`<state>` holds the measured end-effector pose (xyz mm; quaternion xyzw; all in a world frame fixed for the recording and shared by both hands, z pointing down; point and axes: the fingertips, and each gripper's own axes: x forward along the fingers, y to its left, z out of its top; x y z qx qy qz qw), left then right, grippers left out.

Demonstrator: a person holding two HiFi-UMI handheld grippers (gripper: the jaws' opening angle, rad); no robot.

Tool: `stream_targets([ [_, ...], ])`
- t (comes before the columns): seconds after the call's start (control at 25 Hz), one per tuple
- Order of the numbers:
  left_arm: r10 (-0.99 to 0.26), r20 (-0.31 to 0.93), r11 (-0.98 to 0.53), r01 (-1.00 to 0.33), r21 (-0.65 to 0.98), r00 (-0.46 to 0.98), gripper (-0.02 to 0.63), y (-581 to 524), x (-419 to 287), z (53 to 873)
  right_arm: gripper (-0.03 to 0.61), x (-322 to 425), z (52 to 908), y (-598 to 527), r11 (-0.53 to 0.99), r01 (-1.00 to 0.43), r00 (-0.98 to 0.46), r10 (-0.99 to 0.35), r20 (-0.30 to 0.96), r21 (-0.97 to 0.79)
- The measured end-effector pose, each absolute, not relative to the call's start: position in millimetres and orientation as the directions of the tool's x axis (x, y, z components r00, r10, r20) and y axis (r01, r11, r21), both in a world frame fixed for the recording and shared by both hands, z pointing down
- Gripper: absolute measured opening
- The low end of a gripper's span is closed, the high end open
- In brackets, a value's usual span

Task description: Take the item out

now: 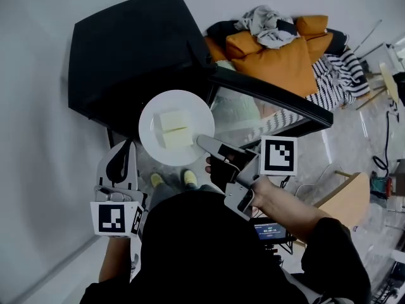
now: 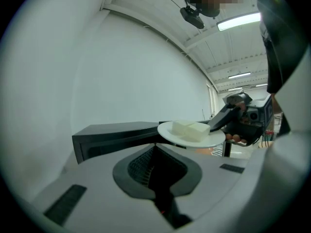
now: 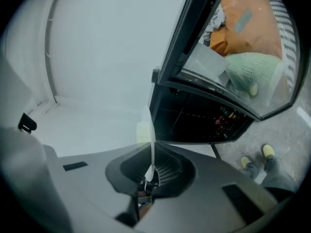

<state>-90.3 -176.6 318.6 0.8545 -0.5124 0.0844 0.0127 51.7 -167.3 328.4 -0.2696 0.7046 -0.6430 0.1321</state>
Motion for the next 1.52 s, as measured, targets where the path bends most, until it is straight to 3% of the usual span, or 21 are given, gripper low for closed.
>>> stream_targets([
  [0.28,-0.883,0.131,-0.463,-0.882,-0.084,0.451,0.009,-167,-92,301,0.017,65,299,-159,0.027,-0.167,-0.817,-0.563,0.123,-0.986],
  [0.72,-0.889,0.105,-0.455,-0.886,-0.091,0.446,0.008,-160,-92,285,0.017,113,315,-160,0.000,-0.231,-0.744,-0.645,0.177,-0.973],
  [1.52,-0.866,0.101,-0.498,-0.863,-0.087,0.490,0.009,-167,-72,281,0.017,116,321,-161,-0.011,-0.238,-0.729,-0.659,0.186,-0.971],
])
